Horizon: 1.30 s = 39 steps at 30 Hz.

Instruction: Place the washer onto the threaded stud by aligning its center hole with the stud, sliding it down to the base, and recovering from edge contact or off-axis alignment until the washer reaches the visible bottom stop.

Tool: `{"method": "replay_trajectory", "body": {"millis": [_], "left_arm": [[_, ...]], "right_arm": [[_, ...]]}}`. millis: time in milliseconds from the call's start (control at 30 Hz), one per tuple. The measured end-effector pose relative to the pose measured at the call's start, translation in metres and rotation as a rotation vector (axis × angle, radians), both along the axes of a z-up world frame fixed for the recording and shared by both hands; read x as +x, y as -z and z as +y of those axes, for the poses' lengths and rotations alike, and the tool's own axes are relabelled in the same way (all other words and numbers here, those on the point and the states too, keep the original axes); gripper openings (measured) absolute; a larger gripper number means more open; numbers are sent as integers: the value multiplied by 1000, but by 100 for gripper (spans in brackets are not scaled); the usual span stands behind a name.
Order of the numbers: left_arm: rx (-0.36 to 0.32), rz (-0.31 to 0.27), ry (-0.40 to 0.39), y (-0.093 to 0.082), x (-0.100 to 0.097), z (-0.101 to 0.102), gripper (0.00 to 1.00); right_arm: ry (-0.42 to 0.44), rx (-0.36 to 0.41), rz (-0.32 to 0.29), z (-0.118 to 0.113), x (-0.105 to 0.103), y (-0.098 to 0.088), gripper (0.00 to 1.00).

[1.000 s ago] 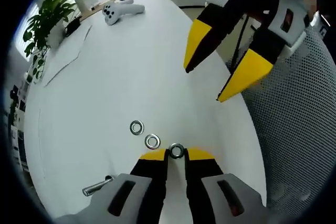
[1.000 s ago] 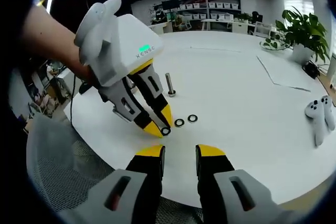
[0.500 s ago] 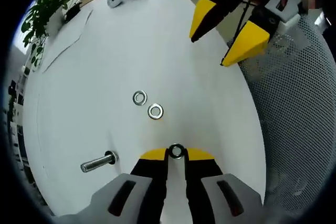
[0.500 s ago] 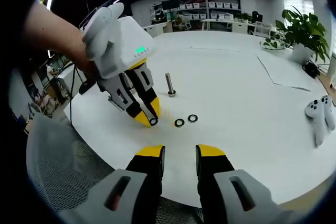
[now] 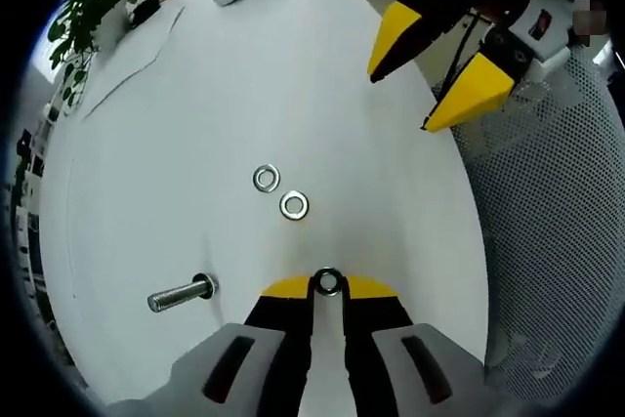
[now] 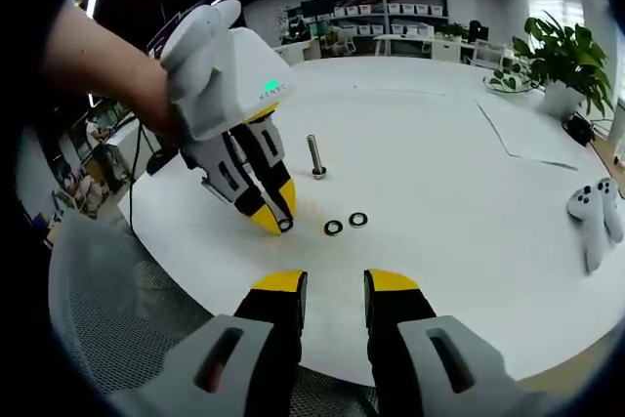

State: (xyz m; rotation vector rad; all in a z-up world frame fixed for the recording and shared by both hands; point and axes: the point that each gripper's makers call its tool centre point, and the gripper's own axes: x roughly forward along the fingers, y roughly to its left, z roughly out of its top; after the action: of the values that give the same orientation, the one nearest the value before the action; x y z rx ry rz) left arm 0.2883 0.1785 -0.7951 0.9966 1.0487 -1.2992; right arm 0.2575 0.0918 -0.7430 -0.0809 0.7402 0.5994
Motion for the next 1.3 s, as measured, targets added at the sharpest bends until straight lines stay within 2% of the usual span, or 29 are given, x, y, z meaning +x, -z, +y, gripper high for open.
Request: {"method": "replay_trajectory", "body": {"millis": [67,333,600,1300], "left_arm": [[4,-4,1,-1,1,2,8],[-69,-42,-56,-24,19,-1,8],[-104,-94,-113,-45,45,8,8],[-143,-185,-122,-71,76,7,8]], "right_arm": [[-1,0,0,0,0,0,27],[-5,-1,4,1,-1,0,27],[-7,-2,2,1,-1,0,27],[-2,-5,6,0,-1,1,26]]}}
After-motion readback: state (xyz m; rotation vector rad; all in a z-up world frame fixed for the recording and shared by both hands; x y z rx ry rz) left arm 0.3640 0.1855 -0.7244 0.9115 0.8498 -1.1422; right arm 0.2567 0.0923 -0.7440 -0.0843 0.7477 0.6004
